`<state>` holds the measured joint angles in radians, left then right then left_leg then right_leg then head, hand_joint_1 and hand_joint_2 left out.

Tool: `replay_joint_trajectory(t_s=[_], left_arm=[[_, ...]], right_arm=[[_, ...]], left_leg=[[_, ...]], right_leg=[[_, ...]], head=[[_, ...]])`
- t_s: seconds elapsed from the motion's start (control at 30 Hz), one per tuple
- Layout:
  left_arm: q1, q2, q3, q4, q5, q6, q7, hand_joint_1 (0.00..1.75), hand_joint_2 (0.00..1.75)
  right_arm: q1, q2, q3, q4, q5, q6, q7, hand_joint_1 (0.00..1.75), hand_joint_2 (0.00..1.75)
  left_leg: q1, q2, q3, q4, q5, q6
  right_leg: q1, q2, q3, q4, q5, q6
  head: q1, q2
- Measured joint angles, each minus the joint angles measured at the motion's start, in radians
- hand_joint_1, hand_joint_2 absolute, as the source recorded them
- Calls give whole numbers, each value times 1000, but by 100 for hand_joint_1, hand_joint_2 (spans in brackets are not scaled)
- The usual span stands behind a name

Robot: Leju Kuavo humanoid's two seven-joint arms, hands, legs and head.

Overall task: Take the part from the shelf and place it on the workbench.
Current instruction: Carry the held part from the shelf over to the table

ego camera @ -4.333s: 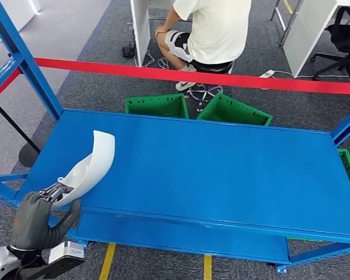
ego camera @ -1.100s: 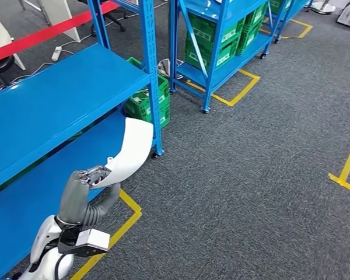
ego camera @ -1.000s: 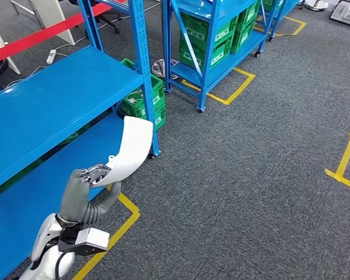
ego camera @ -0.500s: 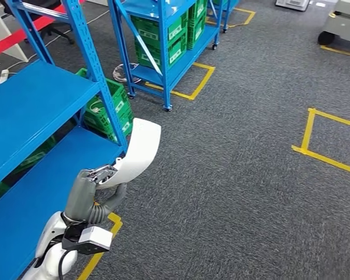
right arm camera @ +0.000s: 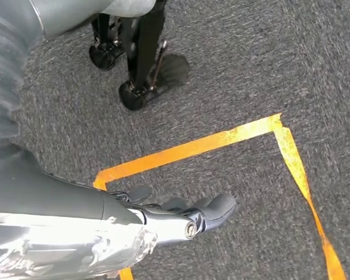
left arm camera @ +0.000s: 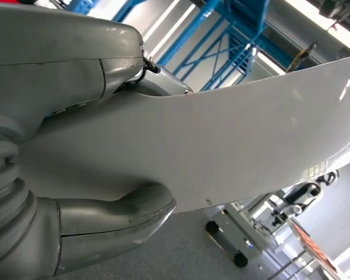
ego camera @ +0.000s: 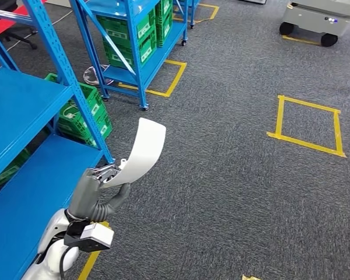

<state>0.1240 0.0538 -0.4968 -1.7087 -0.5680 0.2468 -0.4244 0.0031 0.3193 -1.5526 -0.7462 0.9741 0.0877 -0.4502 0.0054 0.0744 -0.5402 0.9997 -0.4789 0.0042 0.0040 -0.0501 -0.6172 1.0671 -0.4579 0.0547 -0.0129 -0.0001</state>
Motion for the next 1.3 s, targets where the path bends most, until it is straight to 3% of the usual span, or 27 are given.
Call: replay_joint_trajectory(t_s=[0.07, 0.13, 0.17, 0.23, 0.3, 0.33, 0.37, 0.43, 0.5, 0.57, 0.63, 0.7, 0.77, 0.8, 0.87, 0.9, 0.93, 1.0, 1.07, 1.13, 1.17, 1.23, 1.3], left_arm=[[-1, -2, 0, 2, 0, 1, 0, 175, 175], [0, -4, 0, 4, 4, 7, 4, 175, 175], [0, -5, 0, 5, 10, 13, 8, 175, 175], [1, -6, 0, 6, 26, 25, 16, 175, 175], [6, -5, 0, 8, 39, 32, 20, 175, 175], [10, -5, 0, 10, 45, 33, 21, 175, 175], [13, -4, 0, 11, 51, 33, 21, 175, 175], [15, -3, 0, 14, 64, 33, 23, 175, 175], [15, 0, 0, 14, 76, 33, 25, 175, 175], [17, 3, 0, 15, 87, 30, 29, 175, 175], [17, 4, 0, 15, 97, 28, 32, 175, 175], [18, 6, 1, 15, 105, 27, 33, 175, 175], [21, 8, 2, 15, 108, 27, 35, 175, 175], [22, 9, 2, 15, 108, 27, 35, 175, 175], [24, 11, 2, 15, 108, 27, 36, 175, 175], [24, 11, 2, 15, 110, 27, 36, 175, 175], [24, 12, 2, 15, 113, 27, 36, 175, 175], [24, 13, 2, 15, 120, 26, 36, 175, 175], [24, 14, 2, 15, 128, 25, 36, 175, 175], [23, 15, 1, 15, 135, 24, 37, 175, 175], [22, 15, 1, 15, 138, 23, 37, 175, 175], [21, 17, 0, 15, 144, 20, 36, 175, 175], [21, 20, 0, 17, 148, 16, 35, 175, 175]], right_arm=[[0, 0, 0, 2, 2, 4, -8, 0, 175], [5, 0, -1, 3, 5, 15, -18, 0, 175], [10, 0, -2, 3, 5, 24, -23, 0, 175], [16, 1, -3, 3, 6, 39, -31, 0, 175], [19, 1, -4, 4, 6, 48, -34, 0, 175], [20, 1, -5, 4, 6, 50, -35, 0, 175], [21, 1, -5, 5, 6, 53, -35, 0, 175], [24, 1, -6, 7, 6, 59, -35, 0, 175], [26, 1, -6, 9, 7, 69, -36, 0, 175], [28, 1, -6, 10, 9, 82, -37, 0, 175], [35, 1, -7, 10, 12, 92, -37, 0, 175], [39, 0, -9, 11, 14, 99, -38, 0, 175], [37, 0, -10, 12, 16, 104, -38, 0, 175], [36, 0, -10, 12, 16, 105, -38, 0, 175], [35, 0, -10, 12, 17, 107, -38, 0, 175], [36, 0, -10, 12, 17, 107, -38, 0, 175], [37, 0, -10, 12, 17, 108, -39, 0, 175], [37, 0, -11, 12, 18, 110, -39, 0, 175], [35, 0, -10, 12, 20, 116, -41, 0, 175], [37, 0, -10, 12, 22, 122, -42, 0, 175], [40, 0, -10, 12, 22, 125, -42, 0, 175], [42, 0, -11, 11, 22, 130, -43, 0, 175], [40, 0, -11, 10, 23, 137, -42, 0, 175]], left_leg=[[-4, 15, 3, 0, -3, -10], [-1, 30, 7, -2, -5, -22], [0, 22, 7, 4, -13, -28], [4, -23, -21, 70, -59, -35], [3, -63, -86, 203, -121, -37], [3, -69, -115, 256, -136, -37], [3, -71, -130, 278, -130, -37], [5, -78, -106, 209, -66, -36], [12, -117, -51, 79, -3, -37], [16, -145, -25, 16, 10, -31], [13, -132, -24, 11, 9, -17], [12, -110, -21, 9, 11, -2], [10, -86, -18, 7, 9, 7], [8, -73, -18, 7, 9, 10], [5, -48, -17, 7, 6, 11], [4, -36, -15, 7, 5, 11], [4, -24, -12, 7, 2, 9], [1, -5, -5, 9, -4, 1], [-3, 11, 0, 10, -9, -9], [-2, 27, 2, 8, -10, -19], [0, 25, 3, 10, -14, -25], [3, -10, -16, 57, -48, -34], [4, -55, -78, 180, -108, -37]], right_leg=[[6, -15, 28, -49, 11, -10], [6, 8, 24, -52, 16, -21], [5, 19, 25, -57, 20, -27], [0, 41, 32, -65, 26, -38], [0, 64, 31, -66, 27, -42], [0, 78, 31, -66, 27, -42], [0, 92, 32, -66, 27, -42], [-2, 121, 33, -64, 27, -41], [-2, 148, 28, -56, 25, -33], [-2, 168, 16, -49, 25, -23], [-6, 182, 5, -47, 25, -11], [-4, 150, -13, -9, 4, -2], [-2, 90, -61, 100, -54, 4], [-3, 71, -94, 168, -86, 6], [-6, 58, -133, 247, -112, 8], [-7, 54, -125, 232, -97, 7], [-7, 48, -96, 180, -67, 6], [-3, 14, -16, 38, -9, 2], [3, -4, 23, -33, 10, -6], [7, 14, 22, -39, 11, -17], [6, 24, 22, -42, 14, -22], [2, 44, 27, -50, 20, -34], [-1, 65, 26, -52, 22, -41]], head=[[-1, 0], [-2, 0], [-3, 0], [-8, 0], [-15, 0], [-17, 0], [-18, 0], [-20, 0], [-21, 0], [-22, 0], [-22, 0], [-17, 0], [-10, 0], [-8, 0], [-8, 0], [-8, 0], [-8, 0], [-7, 0], [-9, 0], [-10, 0], [-10, 0], [-14, 0], [-20, 0]])
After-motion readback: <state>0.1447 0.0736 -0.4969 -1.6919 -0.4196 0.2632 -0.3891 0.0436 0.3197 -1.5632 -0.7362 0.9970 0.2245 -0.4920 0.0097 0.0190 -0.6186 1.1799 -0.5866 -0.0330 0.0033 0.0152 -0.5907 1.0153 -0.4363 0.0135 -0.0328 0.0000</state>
